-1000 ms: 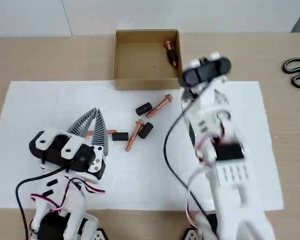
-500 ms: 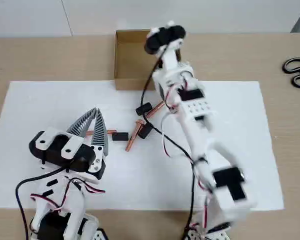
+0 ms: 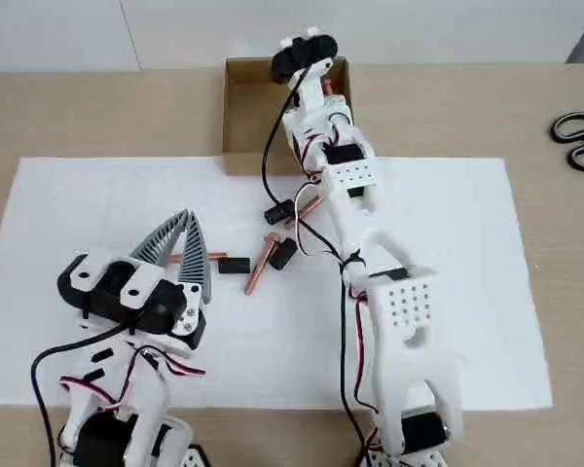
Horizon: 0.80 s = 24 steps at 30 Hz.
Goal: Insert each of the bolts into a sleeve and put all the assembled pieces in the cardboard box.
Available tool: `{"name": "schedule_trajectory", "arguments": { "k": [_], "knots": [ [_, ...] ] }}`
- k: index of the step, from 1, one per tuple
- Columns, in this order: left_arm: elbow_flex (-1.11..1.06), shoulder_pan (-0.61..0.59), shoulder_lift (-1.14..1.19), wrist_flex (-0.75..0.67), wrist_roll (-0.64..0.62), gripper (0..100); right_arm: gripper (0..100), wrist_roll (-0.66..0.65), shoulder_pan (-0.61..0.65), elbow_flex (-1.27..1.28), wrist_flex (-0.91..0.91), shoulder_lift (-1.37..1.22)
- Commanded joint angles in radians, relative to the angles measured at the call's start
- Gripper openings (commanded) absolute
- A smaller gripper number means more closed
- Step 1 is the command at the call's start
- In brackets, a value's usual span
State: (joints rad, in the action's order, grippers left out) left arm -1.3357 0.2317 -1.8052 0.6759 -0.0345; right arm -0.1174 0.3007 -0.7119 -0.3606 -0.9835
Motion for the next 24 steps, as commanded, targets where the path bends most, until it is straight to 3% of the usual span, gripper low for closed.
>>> {"name": "schedule_trajectory", "arguments": {
  "k": [1, 8, 15, 24],
  "knots": [
    [0.004, -0.005, -0.011, 0.003, 0.003, 1, 0.5, -0.005, -0.008, -0.184, 0.019, -0.087],
    [0.004, -0.005, -0.009, 0.003, 0.003, 1, 1.4, -0.005, -0.008, -0.315, 0.016, -0.168],
    [0.004, -0.005, -0.009, 0.003, 0.003, 1, 21.7, -0.005, -0.004, -0.359, -0.139, -0.168],
    [0.004, -0.005, -0.009, 0.003, 0.003, 1, 22.7, -0.005, -0.008, -0.456, -0.179, -0.166]
  ]
}}
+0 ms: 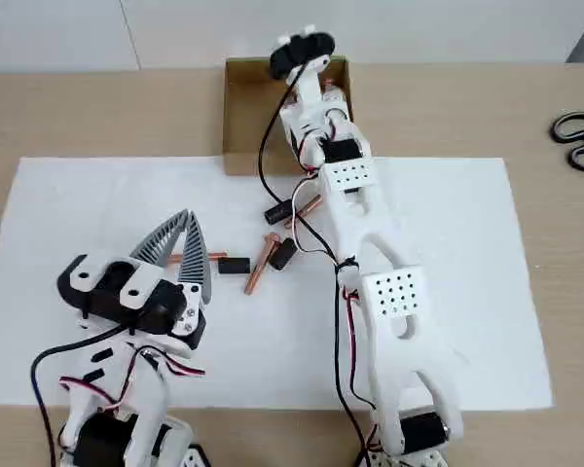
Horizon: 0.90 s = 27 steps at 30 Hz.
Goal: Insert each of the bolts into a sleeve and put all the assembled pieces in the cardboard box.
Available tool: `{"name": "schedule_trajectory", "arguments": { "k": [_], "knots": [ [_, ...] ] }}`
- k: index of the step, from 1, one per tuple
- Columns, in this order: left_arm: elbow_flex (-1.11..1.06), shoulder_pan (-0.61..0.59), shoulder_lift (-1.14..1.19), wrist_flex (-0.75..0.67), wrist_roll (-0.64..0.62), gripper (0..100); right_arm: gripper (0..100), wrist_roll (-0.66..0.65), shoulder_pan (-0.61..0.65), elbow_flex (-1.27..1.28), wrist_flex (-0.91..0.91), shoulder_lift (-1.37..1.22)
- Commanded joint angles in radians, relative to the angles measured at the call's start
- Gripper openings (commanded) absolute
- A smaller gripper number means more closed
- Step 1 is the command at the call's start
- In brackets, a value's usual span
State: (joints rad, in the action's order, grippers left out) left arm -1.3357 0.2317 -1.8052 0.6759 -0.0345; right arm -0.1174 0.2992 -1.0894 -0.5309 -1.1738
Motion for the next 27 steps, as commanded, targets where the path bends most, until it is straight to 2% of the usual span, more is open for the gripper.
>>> {"name": "schedule_trajectory", "arguments": {
  "k": [1, 10, 18, 27],
  "knots": [
    [0.004, -0.005, -0.009, 0.003, 0.003, 1, 22.7, -0.005, -0.007, -0.101, -0.031, 0.024],
    [0.007, -0.005, -0.009, 0.003, 0.003, 1, 22.7, -0.002, -0.005, -0.591, -0.386, 0.024],
    [0.008, -0.005, -0.011, 0.002, 0.003, 1, 22.7, 0.002, 0.016, -0.595, -0.769, 0.234],
    [0.008, -0.005, -0.011, 0.002, 0.003, 1, 22.7, 0.002, 0.019, -0.595, -1.029, 0.519]
  ]
}}
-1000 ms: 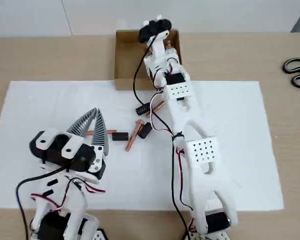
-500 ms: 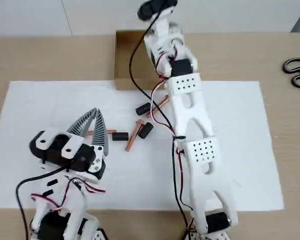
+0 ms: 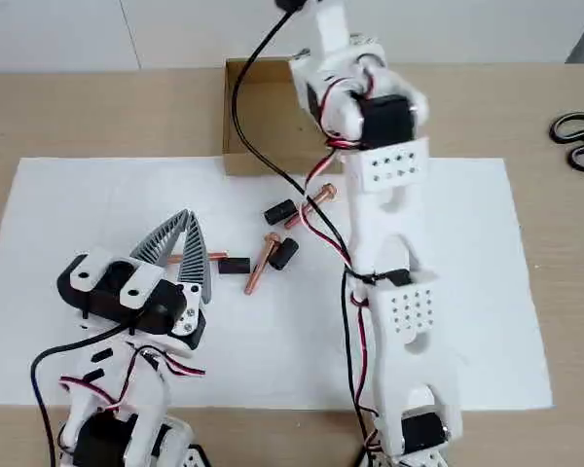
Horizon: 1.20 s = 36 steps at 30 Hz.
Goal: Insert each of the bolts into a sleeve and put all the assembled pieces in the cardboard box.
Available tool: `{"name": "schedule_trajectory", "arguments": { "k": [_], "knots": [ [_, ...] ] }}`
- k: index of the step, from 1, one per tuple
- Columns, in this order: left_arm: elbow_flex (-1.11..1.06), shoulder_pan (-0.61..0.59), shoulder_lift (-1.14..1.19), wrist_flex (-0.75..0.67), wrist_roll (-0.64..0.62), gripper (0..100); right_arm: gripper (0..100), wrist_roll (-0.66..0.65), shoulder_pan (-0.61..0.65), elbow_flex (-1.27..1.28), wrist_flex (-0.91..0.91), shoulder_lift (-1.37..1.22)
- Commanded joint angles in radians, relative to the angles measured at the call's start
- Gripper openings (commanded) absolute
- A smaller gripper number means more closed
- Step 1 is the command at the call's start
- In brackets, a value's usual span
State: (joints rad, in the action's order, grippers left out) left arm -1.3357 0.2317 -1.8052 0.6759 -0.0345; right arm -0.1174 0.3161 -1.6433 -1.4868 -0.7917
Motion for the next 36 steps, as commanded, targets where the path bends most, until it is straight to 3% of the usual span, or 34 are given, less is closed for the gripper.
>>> {"name": "schedule_trajectory", "arguments": {
  "k": [1, 14, 30, 36],
  "knots": [
    [0.008, -0.005, -0.011, 0.002, 0.003, 1, 22.7, 0.002, 0.002, -0.041, -0.101, 0.165],
    [0.008, -0.003, -0.011, 0.002, 0.003, 1, 22.6, 0.0, -0.004, -0.032, -0.196, 0.57],
    [0.008, -0.003, -0.011, 0.003, 0.003, 1, 22.6, 0.002, -0.016, 0.097, -0.206, 0.599],
    [0.008, -0.003, -0.011, 0.003, 0.003, 1, 22.6, 0.002, -0.018, 0.104, -0.203, 0.762]
  ]
}}
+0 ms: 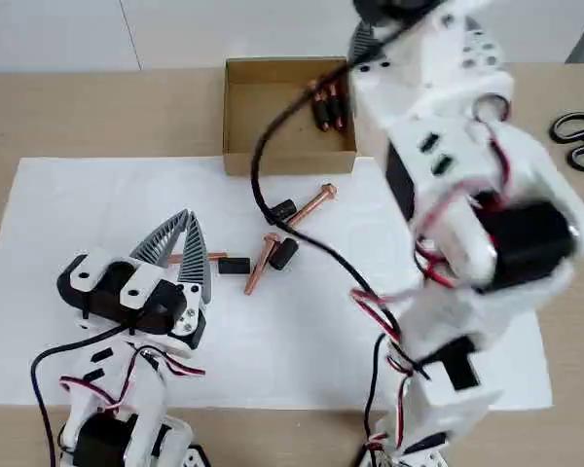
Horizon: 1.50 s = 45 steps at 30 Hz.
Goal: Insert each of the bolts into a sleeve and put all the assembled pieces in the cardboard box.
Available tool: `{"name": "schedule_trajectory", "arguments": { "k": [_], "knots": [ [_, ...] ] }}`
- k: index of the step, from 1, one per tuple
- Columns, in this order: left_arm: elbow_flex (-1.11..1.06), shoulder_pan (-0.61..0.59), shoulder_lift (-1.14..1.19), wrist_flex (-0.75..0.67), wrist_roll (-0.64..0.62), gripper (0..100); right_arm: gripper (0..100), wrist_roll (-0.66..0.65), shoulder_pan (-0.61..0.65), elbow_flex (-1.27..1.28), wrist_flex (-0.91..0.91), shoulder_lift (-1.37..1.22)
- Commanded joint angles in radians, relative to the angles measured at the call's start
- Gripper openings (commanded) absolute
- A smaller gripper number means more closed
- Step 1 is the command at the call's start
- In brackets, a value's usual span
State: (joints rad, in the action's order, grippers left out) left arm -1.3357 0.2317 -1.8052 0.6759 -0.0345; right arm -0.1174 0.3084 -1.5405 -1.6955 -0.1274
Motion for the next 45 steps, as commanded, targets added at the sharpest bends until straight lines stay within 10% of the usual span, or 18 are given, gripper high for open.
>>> {"name": "schedule_trajectory", "arguments": {
  "k": [1, 10, 27, 45],
  "knots": [
    [0.008, -0.003, -0.011, 0.003, 0.003, 1, 22.6, 0.002, -0.012, 0.002, 0.005, 0.124],
    [0.007, -0.003, -0.011, 0.003, 0.003, 1, 22.6, 0.002, -0.007, 0.002, 0.013, 0.305],
    [0.002, -0.003, -0.009, 0.005, 0.003, 1, 22.6, 0.014, 0.044, 0.575, 0.03, -0.11],
    [0.002, -0.003, -0.009, 0.123, 0.003, 1, 22.6, 0.701, 0.18, 0.574, 0.205, -0.619]
  ]
}}
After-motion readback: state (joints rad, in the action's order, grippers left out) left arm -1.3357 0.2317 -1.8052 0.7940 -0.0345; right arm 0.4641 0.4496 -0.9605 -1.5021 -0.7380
